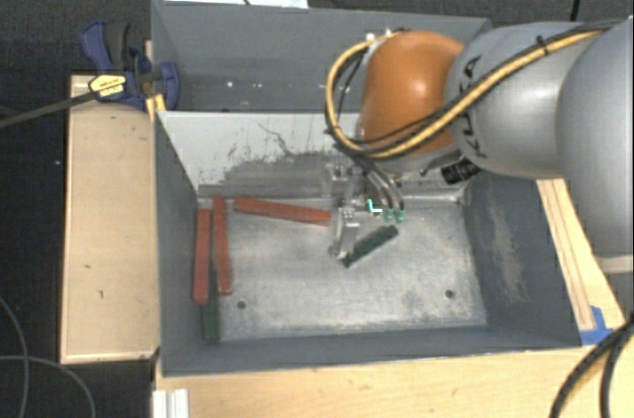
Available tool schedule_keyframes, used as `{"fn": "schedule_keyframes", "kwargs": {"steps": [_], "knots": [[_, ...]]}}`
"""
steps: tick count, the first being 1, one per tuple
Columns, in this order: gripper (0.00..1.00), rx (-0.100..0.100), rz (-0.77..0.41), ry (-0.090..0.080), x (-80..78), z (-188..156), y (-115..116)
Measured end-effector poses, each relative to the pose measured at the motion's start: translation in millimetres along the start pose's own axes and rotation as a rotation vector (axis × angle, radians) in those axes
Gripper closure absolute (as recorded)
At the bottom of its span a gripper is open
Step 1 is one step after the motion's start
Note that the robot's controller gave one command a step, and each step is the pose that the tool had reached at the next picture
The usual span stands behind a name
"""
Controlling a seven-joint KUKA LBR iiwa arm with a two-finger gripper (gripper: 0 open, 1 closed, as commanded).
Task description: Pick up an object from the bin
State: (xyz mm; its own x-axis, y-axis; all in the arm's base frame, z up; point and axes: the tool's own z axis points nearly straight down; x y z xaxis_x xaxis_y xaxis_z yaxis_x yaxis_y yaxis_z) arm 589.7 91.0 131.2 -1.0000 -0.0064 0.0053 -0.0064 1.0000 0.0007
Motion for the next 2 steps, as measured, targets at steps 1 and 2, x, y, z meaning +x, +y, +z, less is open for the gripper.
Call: {"fn": "schedule_keyframes", "kwargs": {"steps": [1,2], "knots": [[0.0,0.0,0.002,-0.008,-2.1,-4,0],[0.0,0.0,0.033,-0.002,-2.0,65,11]]}}
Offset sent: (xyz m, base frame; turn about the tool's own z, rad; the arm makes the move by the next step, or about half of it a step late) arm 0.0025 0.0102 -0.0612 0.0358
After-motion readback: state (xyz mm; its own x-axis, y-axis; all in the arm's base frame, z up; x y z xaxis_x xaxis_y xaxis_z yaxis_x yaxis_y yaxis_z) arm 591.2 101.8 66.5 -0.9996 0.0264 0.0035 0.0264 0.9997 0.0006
